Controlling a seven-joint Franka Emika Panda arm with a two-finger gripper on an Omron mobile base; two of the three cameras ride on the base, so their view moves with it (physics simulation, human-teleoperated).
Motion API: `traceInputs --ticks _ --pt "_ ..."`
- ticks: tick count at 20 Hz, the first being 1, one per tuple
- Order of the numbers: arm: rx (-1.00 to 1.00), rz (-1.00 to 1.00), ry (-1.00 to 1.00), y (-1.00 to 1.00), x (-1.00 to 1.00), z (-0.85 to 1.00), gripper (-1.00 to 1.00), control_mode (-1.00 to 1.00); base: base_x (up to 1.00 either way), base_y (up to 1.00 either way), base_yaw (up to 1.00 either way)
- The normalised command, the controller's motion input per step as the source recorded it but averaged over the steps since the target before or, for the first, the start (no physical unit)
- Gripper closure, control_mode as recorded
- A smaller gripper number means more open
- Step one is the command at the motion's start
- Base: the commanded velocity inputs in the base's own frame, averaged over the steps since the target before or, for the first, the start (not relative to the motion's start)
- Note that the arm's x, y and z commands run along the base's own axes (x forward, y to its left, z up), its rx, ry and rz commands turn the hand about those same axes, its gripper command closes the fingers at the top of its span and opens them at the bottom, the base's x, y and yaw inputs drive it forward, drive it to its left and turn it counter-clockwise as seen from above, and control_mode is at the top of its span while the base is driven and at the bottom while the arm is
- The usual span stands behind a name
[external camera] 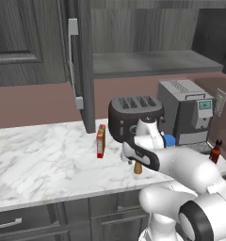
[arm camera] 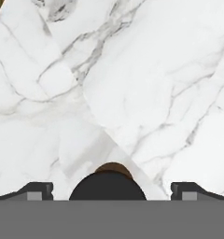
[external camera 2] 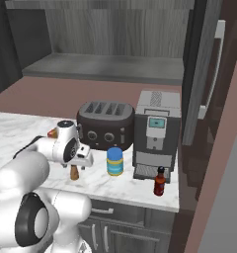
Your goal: There are various items on the counter. Only move the condiments/shakers into the cabinet.
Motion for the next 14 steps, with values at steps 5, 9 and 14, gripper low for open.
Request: traceInputs --ticks 5,9,14 --pt "0.0 0.0 0.0 0.0 0.1 -0.01 1.0 -1.0 0.0 0.0 0.0" --pt "0.0 0.0 0.0 0.0 0.0 0.0 1.0 -1.0 0.0 0.0 0.0" --pt "0.0 -0.03 -0.12 0.0 -0.18 0.51 1.0 -1.0 0.0 0.0 0.0"
